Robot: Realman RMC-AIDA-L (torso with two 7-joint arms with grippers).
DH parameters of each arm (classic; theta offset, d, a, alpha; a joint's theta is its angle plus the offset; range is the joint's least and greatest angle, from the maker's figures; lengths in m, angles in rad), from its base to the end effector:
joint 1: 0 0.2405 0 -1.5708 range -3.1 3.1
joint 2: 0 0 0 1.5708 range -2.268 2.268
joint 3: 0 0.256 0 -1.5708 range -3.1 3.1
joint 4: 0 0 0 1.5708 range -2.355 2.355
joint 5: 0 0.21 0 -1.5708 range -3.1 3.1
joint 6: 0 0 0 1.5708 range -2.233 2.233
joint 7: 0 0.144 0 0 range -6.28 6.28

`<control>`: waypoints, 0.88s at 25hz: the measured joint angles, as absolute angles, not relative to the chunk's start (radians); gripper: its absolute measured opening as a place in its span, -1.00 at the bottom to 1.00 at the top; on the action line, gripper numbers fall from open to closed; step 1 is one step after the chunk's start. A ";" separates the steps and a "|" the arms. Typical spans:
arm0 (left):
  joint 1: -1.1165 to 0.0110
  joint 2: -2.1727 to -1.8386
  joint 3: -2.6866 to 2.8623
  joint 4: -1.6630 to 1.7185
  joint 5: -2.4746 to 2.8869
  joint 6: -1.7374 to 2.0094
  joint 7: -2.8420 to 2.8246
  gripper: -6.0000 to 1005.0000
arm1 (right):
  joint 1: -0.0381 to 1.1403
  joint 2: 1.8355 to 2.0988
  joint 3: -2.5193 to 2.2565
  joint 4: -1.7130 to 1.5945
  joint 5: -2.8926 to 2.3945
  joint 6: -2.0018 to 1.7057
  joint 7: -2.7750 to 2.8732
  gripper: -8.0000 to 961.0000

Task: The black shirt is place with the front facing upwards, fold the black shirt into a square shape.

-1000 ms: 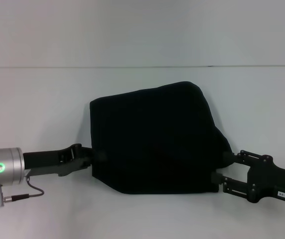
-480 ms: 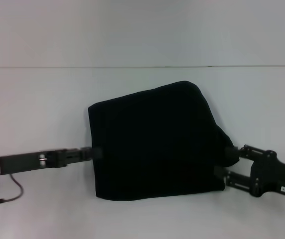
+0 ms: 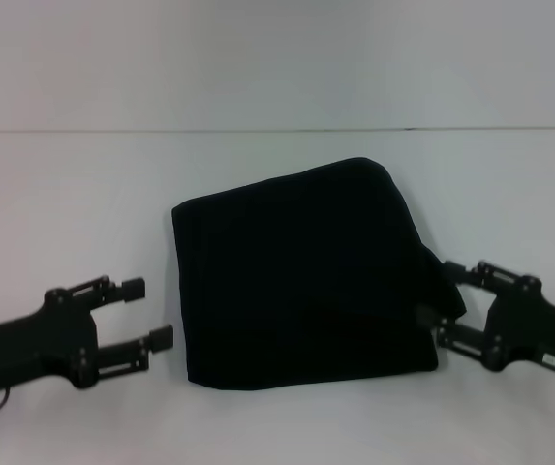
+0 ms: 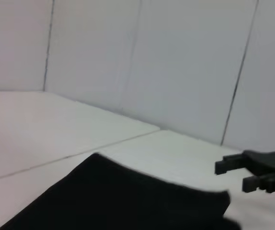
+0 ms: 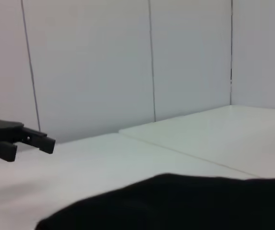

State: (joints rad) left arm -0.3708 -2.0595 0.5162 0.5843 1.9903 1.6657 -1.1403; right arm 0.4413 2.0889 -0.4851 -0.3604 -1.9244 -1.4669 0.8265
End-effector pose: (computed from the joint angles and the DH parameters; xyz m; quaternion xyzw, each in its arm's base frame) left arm -0.3144 0.2760 0.0170 -0.9157 -0.2083 -0.2852 0.1915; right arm 0.3078 0.2938 -0.0283 -0.9102 0.1565 0.2820 0.2599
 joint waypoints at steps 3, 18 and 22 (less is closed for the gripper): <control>-0.346 -2.081 0.520 0.584 1.992 1.617 -1.072 0.59 | 0.432 2.091 -0.487 -0.315 -1.926 -1.410 0.783 0.49; -0.343 -2.109 0.522 0.565 1.999 1.568 -1.020 0.70 | 0.419 2.092 -0.470 -0.266 -1.921 -1.345 0.724 0.49; -0.343 -2.110 0.520 0.564 1.999 1.568 -1.022 0.70 | 0.419 2.092 -0.469 -0.265 -1.920 -1.346 0.724 0.49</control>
State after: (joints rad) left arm -0.3428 -2.1101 0.5202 0.5644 1.9988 1.5676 -1.0215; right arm 0.4192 2.0923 -0.4693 -0.2655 -1.9205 -1.3456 0.7240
